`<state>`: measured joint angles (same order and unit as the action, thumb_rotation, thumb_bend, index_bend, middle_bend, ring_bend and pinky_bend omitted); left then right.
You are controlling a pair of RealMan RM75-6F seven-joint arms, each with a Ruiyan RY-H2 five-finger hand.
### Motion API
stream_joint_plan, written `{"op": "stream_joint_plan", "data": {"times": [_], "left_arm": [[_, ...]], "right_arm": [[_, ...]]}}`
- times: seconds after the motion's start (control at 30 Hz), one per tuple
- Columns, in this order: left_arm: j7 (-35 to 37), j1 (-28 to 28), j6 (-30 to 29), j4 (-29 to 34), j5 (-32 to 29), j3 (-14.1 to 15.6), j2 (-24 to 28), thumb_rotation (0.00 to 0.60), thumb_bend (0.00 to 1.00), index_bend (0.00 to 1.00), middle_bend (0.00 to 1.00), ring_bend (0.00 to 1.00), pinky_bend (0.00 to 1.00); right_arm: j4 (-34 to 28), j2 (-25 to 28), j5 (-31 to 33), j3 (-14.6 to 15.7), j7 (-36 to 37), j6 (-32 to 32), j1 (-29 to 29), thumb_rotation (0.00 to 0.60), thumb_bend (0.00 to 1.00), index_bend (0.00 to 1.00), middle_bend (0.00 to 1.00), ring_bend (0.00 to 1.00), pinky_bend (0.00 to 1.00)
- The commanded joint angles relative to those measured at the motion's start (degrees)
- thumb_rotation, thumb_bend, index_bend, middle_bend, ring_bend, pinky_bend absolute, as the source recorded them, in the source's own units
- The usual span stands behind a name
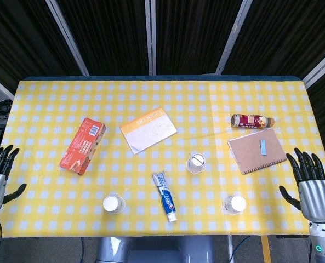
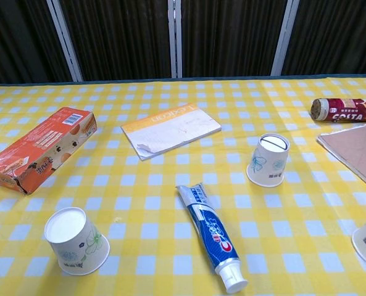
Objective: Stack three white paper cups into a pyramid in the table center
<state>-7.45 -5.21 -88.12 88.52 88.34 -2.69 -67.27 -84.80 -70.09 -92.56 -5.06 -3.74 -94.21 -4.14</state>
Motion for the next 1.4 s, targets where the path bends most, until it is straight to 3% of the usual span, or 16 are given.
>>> {"op": "stream_joint_plan", "data": {"times": [0.03, 0.47, 0.73, 1.1, 1.4], "left_arm": [[-0.25, -0.1, 0.12, 0.48, -0.13, 0.23, 0.31, 0.6, 0.22, 0.0, 0.0, 0.0, 0.0], [-0.95, -0.56, 1.57, 0.98, 0.04, 0.77, 0.45, 0.6, 0.22, 0.0, 0.0, 0.0, 0.0], [0.6, -2.4, 4.86, 3.07, 4.04, 3.22, 1.09, 0.6, 0.22, 0.0, 0.0, 0.0, 0.0], [-13.62, -8.01, 14.81, 9.28, 9.79, 5.9, -4.34, 0.6, 0.23, 0.0, 0.0, 0.0, 0.0], [-23.5, -11.78, 23.82, 14.81, 7.22, 6.14, -8.87, 0.6, 0.25, 0.14, 0.0, 0.0, 0.0]], "right_arm": [[-0.22, 0.17, -0.03, 0.09, -0.16, 0.03, 0.01, 0.6, 0.14, 0.08, 0.0, 0.0, 0.0], [-0.62, 0.37, -0.09, 0.32, 0.06, 0.55, -0.06, 0.6, 0.14, 0.08, 0.0, 0.0, 0.0], [-0.59, 0.76, 0.74, 0.09, 1.0, 1.01, -0.03, 0.6, 0.14, 0.09, 0.0, 0.0, 0.0], [-0.91, 1.4, 0.55, -0.03, 2.73, 0.21, 0.31, 0.6, 0.13, 0.1, 0.0, 0.0, 0.0], [-0.92, 2.07, 0.34, -0.13, 5.09, -0.52, 0.61, 0.6, 0.13, 0.11, 0.0, 0.0, 0.0]]}}
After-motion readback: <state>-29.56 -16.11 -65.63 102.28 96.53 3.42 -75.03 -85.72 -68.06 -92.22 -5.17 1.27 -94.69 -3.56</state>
